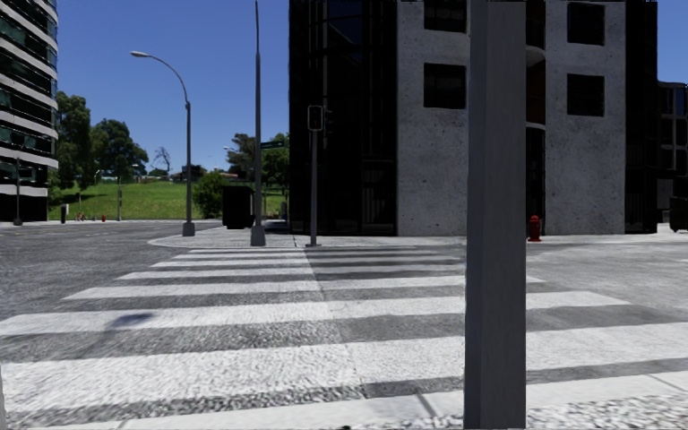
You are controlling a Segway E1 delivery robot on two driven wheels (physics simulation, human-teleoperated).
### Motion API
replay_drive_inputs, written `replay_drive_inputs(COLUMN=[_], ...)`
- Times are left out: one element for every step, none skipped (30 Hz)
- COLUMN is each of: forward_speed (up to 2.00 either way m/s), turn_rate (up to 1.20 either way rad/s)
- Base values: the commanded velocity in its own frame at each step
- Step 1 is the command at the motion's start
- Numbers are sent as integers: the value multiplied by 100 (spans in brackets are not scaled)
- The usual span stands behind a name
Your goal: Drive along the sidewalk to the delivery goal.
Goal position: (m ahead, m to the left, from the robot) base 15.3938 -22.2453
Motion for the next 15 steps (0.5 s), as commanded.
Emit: replay_drive_inputs(forward_speed=[148, 148, 148, 148, 148, 148, 148, 148, 148, 148, 148, 148, 148, 148, 148], turn_rate=[73, 68, 68, 56, 42, 28, 28, 6, 0, 0, 0, 0, 0, 0, 0])
